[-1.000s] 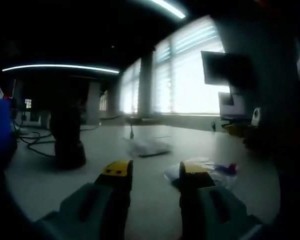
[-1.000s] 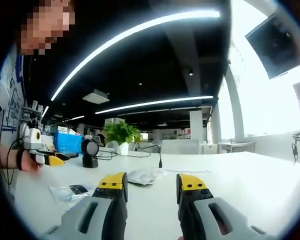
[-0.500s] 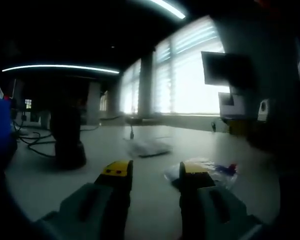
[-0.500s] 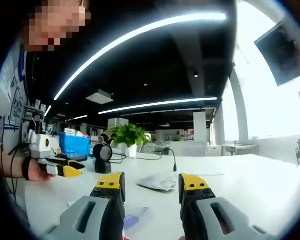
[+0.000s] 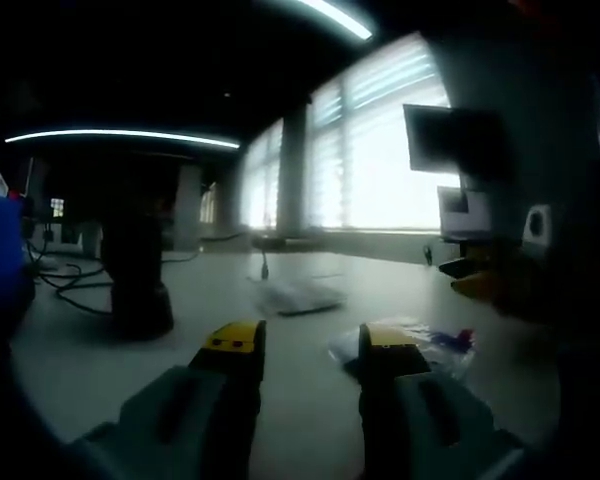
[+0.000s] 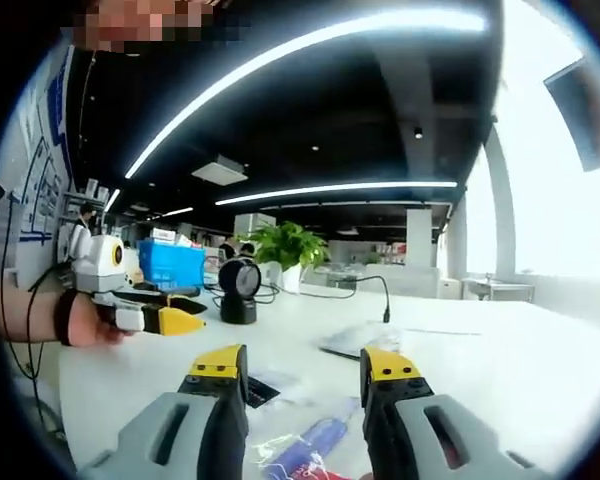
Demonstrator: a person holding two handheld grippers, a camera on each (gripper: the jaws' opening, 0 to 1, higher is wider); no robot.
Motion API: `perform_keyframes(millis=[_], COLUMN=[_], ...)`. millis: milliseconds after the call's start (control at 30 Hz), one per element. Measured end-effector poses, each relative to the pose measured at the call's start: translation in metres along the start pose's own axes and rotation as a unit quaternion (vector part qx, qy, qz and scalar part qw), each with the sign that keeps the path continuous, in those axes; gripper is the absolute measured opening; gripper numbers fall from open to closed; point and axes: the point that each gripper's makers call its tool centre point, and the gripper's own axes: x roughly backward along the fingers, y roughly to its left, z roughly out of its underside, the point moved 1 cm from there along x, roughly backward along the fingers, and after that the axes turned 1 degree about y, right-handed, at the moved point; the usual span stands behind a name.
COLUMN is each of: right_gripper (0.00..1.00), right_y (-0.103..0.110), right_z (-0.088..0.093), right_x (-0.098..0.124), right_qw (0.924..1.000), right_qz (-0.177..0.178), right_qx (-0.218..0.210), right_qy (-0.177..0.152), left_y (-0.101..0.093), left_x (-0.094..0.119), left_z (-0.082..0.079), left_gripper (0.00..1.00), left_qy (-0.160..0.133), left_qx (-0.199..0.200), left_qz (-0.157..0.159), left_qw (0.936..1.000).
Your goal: Clip sheet goods on table flip sheet goods clip sheet goods scan sheet goods put sheet goods back to table
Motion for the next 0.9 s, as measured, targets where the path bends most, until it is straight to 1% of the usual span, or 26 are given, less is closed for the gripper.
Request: perform_keyframes(millis=[233, 467, 500, 600, 700, 800, 900], right_gripper=[0.42, 0.43, 0.44, 0.44, 0.45, 0.45, 0.45], right_y=[0.02, 0.05, 0.055, 0.063, 0.071, 0.079, 0.083], right_z=[0.006, 0.009, 0.009, 0.009, 0.011, 0.017, 0.02], right_x=[-0.005, -0.01, -0.012, -0.014, -0.015, -0.015, -0.016], right_qw=[0.9996, 0.996, 0.995, 0.9933, 0.9918, 0.9908, 0.9896], right_qz=[-0.018, -0.047, -0.048, -0.052, -0.056, -0.066, -0.069], right_qx=[0.014, 0.073, 0.084, 0.1, 0.11, 0.112, 0.118], right_qy=[0.015, 0.023, 0.024, 0.025, 0.031, 0.04, 0.045], left_y=[0.0, 0.0, 0.0, 0.0, -0.001, -0.001, -0.001], left_x=[0.0, 0.001, 0.001, 0.001, 0.001, 0.001, 0.001], left_z=[0.0, -0.001, -0.001, -0.001, -0.001, -0.001, -0.002], left_gripper=[0.3, 0.3, 0.3, 0.3, 0.3, 0.3, 0.3], left_qy=[-0.001, -0.002, -0.002, -0.002, -0.003, -0.003, -0.004], left_qx=[0.001, 0.0, 0.0, -0.001, -0.001, -0.001, -0.001], left_qz=[0.0, -0.001, -0.001, -0.001, 0.0, 0.0, 0.001], left_qw=[1.0, 1.0, 1.0, 1.0, 1.0, 1.0, 1.0])
